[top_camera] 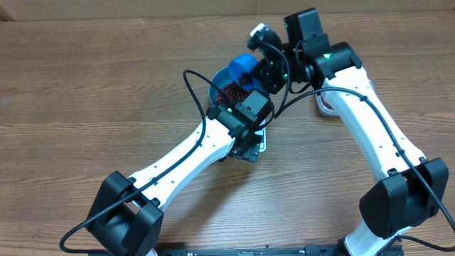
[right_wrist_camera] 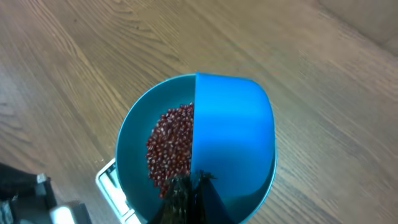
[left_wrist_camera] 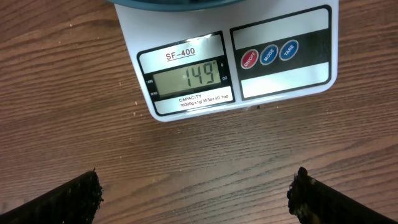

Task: Scoop item into bowl and weigh 150g on scale
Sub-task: 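Tilt the scoop slowly over the bowl to trickle beans in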

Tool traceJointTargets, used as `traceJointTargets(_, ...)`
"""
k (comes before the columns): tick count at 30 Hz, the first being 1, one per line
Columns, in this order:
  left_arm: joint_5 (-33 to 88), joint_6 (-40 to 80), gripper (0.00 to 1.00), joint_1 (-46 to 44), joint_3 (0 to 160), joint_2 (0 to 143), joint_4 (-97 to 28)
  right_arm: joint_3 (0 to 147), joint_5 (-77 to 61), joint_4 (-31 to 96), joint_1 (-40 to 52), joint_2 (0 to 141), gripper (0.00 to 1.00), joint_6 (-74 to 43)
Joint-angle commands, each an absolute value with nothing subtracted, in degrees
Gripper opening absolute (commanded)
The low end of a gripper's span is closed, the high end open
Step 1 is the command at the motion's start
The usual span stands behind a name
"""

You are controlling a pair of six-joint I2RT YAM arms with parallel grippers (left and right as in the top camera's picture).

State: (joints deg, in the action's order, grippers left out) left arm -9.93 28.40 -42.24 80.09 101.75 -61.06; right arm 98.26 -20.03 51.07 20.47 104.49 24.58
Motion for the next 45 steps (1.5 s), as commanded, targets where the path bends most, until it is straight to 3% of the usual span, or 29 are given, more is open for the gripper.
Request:
traceJointTargets(1, -10.9, 29.2, 0.99, -42.0, 79.8, 100.2, -61.0, 99.7, -18.3, 49.5, 21.0, 104.7, 0.04, 23.4)
traceJointTargets(11, -10.9, 29.2, 0.99, -42.0, 79.8, 100.2, -61.0, 99.7, -20.8, 51.0, 21.9, 104.7, 0.04, 27.7)
traceJointTargets(14, -10.9, 29.2, 1.0, -42.0, 79.8, 100.2, -61.0, 99.7, -16.3, 49.9, 22.1, 104.7, 0.04, 24.4)
traceJointTargets(45, -10.9, 29.2, 1.0, -42.0, 79.8, 100.2, -61.0, 100.6, -17.4, 49.3, 22.2, 101.4, 0.04, 23.3)
